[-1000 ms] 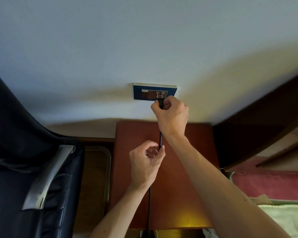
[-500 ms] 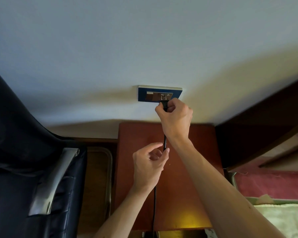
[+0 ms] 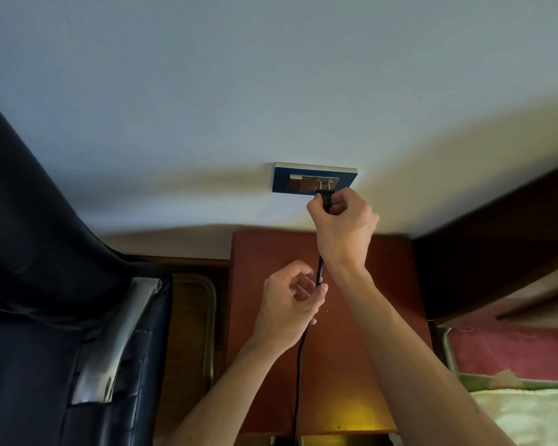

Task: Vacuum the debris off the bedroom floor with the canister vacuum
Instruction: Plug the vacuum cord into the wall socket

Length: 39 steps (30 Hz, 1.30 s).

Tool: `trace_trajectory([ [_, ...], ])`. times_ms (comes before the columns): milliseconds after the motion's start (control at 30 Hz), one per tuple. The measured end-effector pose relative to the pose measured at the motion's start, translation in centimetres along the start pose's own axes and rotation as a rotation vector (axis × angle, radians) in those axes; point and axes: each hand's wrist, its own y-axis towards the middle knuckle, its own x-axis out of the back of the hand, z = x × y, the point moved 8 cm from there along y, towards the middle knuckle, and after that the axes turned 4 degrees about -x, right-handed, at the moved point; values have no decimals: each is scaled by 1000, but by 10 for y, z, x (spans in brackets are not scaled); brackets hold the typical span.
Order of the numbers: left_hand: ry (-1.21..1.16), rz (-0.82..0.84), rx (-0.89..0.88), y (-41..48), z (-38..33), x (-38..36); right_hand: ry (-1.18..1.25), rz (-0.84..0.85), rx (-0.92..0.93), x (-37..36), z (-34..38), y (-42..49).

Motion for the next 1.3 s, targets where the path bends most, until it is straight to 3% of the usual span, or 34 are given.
trace_trajectory([
  [400, -4, 19, -10, 2, -5, -2, -10, 42, 72, 3, 7, 3],
  [733, -14, -1, -12, 4, -9, 1, 5, 26, 54, 2, 9, 6],
  [1133, -42, -60, -33, 3, -5, 2, 4, 122, 2, -4, 3, 9],
  [1300, -87, -76, -39, 8, -10, 8, -89, 137, 11, -6, 17, 24],
])
